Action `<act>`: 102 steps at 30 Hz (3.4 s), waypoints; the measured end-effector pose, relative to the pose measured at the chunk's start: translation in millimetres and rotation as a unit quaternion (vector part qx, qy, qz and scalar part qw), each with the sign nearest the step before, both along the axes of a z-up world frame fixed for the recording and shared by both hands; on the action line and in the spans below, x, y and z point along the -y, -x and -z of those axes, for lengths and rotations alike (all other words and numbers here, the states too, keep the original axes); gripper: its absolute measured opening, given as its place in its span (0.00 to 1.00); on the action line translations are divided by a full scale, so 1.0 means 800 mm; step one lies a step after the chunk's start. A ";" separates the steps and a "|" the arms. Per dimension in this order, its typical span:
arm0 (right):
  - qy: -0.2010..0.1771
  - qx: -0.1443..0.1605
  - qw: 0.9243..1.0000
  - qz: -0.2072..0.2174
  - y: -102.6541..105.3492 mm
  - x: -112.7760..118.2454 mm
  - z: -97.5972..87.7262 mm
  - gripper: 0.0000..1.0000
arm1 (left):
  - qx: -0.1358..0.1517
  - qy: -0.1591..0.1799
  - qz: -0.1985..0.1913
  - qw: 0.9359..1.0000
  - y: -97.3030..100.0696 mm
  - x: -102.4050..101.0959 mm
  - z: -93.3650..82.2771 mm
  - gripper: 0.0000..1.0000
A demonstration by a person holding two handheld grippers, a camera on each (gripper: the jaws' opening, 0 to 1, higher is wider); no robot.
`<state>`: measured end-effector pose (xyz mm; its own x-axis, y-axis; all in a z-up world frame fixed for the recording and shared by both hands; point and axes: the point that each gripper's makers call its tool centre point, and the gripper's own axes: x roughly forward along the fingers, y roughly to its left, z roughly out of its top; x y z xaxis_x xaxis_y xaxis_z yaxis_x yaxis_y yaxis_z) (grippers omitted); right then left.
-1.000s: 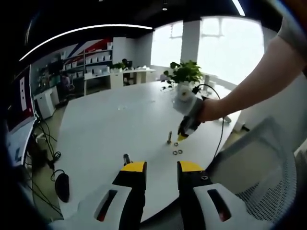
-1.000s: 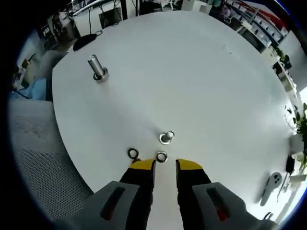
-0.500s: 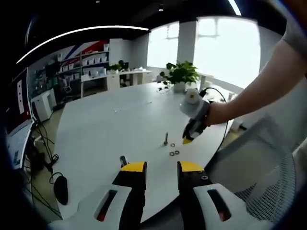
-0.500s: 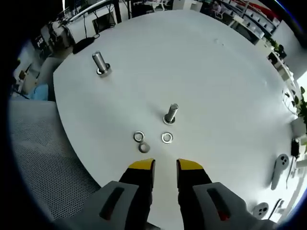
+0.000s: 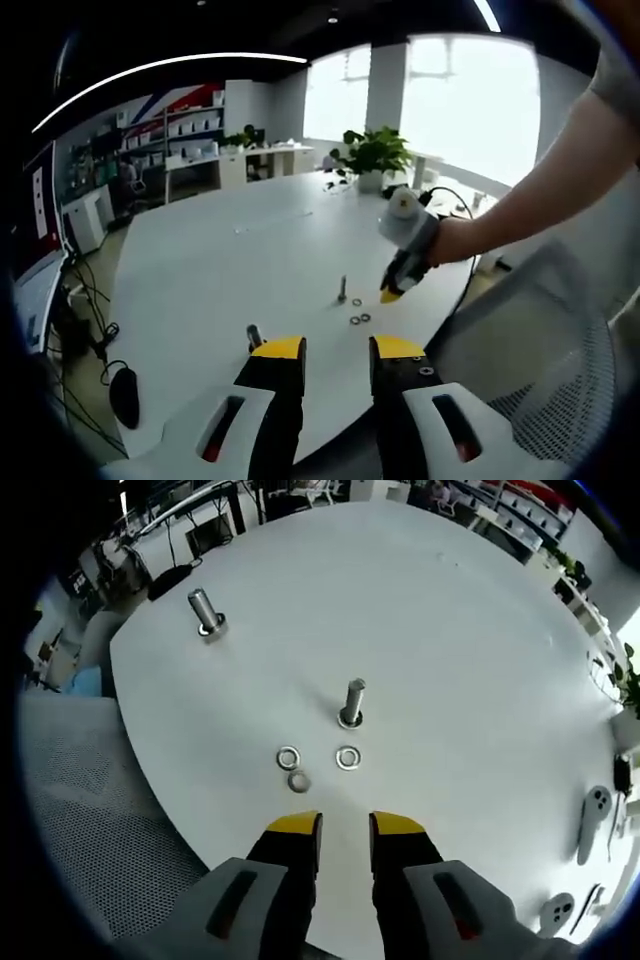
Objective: Place the washer onto the threaded stud by aligning its center hole with the stud, sliding it down to the base, and recovering from edge contact or off-axis alignment until the washer reaches the visible bottom stop.
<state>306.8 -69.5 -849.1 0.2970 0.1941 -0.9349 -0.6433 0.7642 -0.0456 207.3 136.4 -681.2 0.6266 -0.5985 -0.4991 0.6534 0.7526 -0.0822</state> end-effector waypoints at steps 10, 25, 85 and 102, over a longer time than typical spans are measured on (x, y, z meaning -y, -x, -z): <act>0.006 -0.006 1.000 -0.010 -0.008 -0.016 0.007 0.23 | -0.003 0.001 -0.004 1.000 -0.001 -0.002 0.001 0.23; 0.007 -0.001 1.000 -0.015 -0.030 -0.023 0.019 0.24 | -0.006 -0.006 -0.010 1.000 -0.002 -0.005 0.004 0.23; 0.067 -0.041 0.995 -0.067 -0.028 -0.031 0.037 0.15 | -0.012 -0.021 -0.001 1.000 0.001 -0.002 0.010 0.23; 0.009 0.005 0.999 -0.048 -0.024 -0.030 0.025 0.13 | -0.017 -0.023 -0.002 1.000 0.001 -0.003 0.013 0.23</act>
